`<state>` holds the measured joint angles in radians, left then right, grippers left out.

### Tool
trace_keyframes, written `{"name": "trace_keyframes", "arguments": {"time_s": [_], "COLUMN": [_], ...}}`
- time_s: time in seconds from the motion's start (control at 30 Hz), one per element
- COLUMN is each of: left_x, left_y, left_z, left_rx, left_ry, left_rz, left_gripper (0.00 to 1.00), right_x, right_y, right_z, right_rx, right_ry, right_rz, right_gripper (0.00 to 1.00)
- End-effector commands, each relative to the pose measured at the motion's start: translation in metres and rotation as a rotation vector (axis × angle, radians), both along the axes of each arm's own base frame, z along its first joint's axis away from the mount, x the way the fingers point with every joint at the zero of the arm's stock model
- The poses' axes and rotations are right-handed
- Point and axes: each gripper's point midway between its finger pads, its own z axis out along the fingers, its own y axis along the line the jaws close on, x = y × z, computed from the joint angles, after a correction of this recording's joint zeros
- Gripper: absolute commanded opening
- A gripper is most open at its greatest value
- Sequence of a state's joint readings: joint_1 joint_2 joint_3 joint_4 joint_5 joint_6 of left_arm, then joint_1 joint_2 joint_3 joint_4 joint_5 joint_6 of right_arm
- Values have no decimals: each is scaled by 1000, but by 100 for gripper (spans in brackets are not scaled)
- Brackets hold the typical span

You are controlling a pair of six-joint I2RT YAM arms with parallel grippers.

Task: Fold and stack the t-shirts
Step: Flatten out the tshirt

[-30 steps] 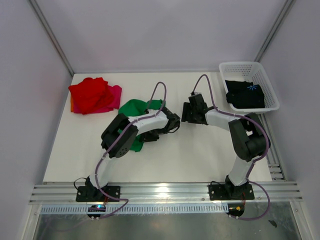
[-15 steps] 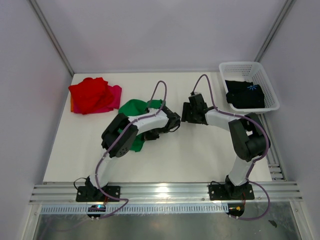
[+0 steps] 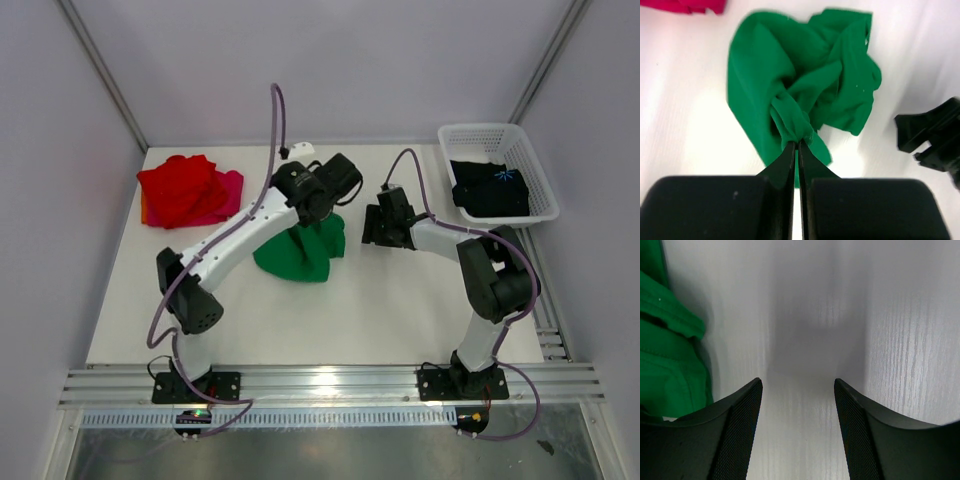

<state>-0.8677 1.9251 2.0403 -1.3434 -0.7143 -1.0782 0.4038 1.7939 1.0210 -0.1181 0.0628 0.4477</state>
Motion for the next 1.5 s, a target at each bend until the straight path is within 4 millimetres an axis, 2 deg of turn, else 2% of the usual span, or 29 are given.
{"name": "trace_keyframes", "arguments": {"time_s": [0.0, 0.1, 0.13, 0.23, 0.3, 0.33, 0.47, 0.6, 0.7, 0.73, 0.77, 0.87, 0.93, 0.97, 1.0, 1.03, 1.07, 1.13, 1.17, 1.23, 1.27, 1.3, 1.33, 1.4, 1.43, 1.47], "left_x": [-34, -30, -33, -42, -47, -52, -67, -83, -85, -81, -72, -48, -26, -20, -11, 5, 10, 17, 25, 15, 17, 8, 9, -2, -7, -10], "left_y": [81, 112, 130, 170, 189, 203, 231, 254, 258, 253, 241, 211, 179, 168, 144, 121, 106, 65, 47, -4, -20, -40, -43, -57, -57, -49], "left_z": [55, 86, 104, 134, 146, 160, 193, 216, 220, 219, 208, 206, 196, 203, 195, 173, 186, 173, 175, 180, 203, 216, 230, 274, 289, 310], "left_rx": [212, 177, 131, 93, 87, 72, 15, -46, -50, -40, -21, -5, -4, -17, -54, 8, -33, -85, -81, -197, -281, -379, -417, -573, -606, -632], "left_ry": [0, -121, -185, -321, -383, -445, -610, -741, -770, -757, -702, -659, -591, -582, -526, -430, -428, -341, -334, -321, -397, -412, -460, -560, -594, -651], "left_rz": [40, 147, 207, 329, 382, 425, 521, 601, 602, 575, 511, 364, 235, 189, 87, 2, -51, -194, -249, -422, -460, -541, -537, -602, -615, -600], "left_gripper": [0, 0, 0, 0, 0, 0, 0, 0, 0, 0, 0, 0, 0, 0, 0, 0, 0, 0, 0, 0, 0, 0, 0, 0, 0, 0], "right_x": [-12, -12, -12, -12, -11, -10, -5, -3, -5, -5, -6, -4, -3, -2, -2, -1, -2, -3, -4, -5, -7, -7, -8, -9, -10, -10], "right_y": [0, -1, -1, -1, -1, -1, 3, 5, 5, 5, 6, 7, 7, 7, 8, 8, 9, 12, 12, 12, 11, 11, 10, 10, 10, 12], "right_z": [-21, -22, -22, -24, -24, -24, -21, -19, -23, -24, -26, -27, -25, -23, -23, -22, -23, -23, -25, -26, -28, -30, -31, -33, -35, -35], "right_rx": [-14, -19, -21, -24, -25, -25, -9, 5, 9, 12, 13, 17, 19, 23, 25, 30, 38, 52, 55, 52, 48, 47, 45, 47, 46, 51], "right_ry": [69, 72, 71, 77, 81, 80, 76, 74, 80, 83, 88, 90, 87, 82, 79, 76, 83, 85, 88, 90, 93, 95, 97, 104, 109, 109], "right_rz": [11, 8, 7, 8, 5, 5, -5, -15, -18, -23, -23, -27, -30, -31, -32, -33, -39, -40, -43, -44, -46, -46, -47, -49, -48, -47], "right_gripper": [64, 64, 64, 64, 64, 64, 64, 64, 64, 64, 64, 64, 64, 64, 64, 64, 64, 64, 64, 64, 64, 64, 64, 64, 64, 64]}}
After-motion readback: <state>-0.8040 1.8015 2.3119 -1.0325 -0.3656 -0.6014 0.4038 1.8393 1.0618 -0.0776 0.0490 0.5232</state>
